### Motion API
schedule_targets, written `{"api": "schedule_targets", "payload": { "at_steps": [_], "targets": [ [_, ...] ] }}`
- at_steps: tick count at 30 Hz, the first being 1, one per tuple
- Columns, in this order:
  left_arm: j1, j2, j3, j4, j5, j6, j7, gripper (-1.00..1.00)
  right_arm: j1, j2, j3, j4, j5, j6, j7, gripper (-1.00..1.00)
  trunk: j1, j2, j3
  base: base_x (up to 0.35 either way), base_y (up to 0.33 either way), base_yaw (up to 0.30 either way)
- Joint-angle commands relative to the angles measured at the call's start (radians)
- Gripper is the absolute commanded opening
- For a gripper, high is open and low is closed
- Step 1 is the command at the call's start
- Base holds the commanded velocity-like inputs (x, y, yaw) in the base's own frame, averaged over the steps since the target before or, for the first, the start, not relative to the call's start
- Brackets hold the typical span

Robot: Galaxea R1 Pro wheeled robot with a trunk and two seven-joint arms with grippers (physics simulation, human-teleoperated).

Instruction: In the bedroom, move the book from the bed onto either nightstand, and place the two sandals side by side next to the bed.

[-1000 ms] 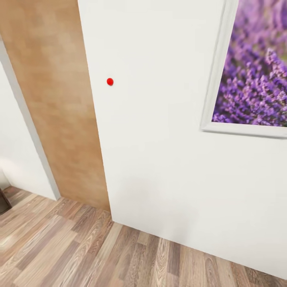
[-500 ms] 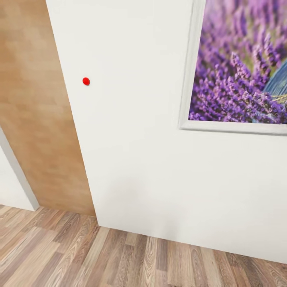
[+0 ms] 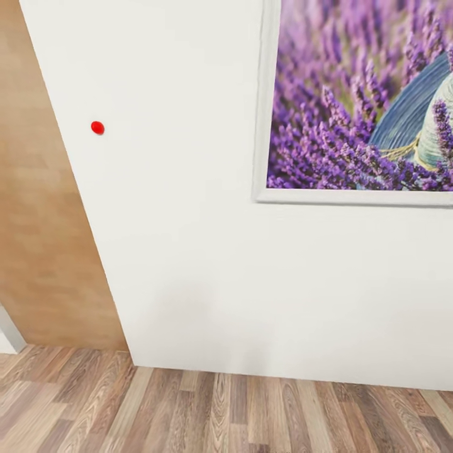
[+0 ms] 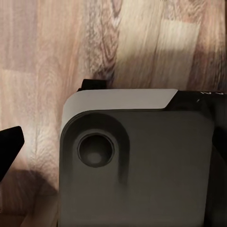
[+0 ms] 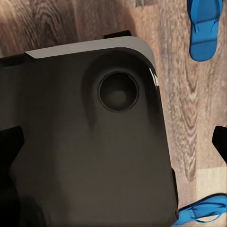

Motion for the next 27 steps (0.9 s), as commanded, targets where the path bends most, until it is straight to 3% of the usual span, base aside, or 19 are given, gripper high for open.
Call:
{"api": "schedule_targets", "payload": {
  "at_steps": [1,27],
  "targets": [
    [0.001,-0.001,0.005,-0.002,0.001,-0.001,-0.001,1.0,-0.001,0.0,-0.003,0.001,-0.009,-0.004,0.001,1.0,0.0,0.0,-0.001,0.0,0.0,-0.254],
    [0.001,-0.001,0.006,-0.002,-0.001,0.0,-0.002,1.0,-0.001,0.001,-0.003,0.001,-0.009,-0.004,0.001,1.0,0.0,0.0,-0.001,0.0,0.0,-0.201]
  ]
}}
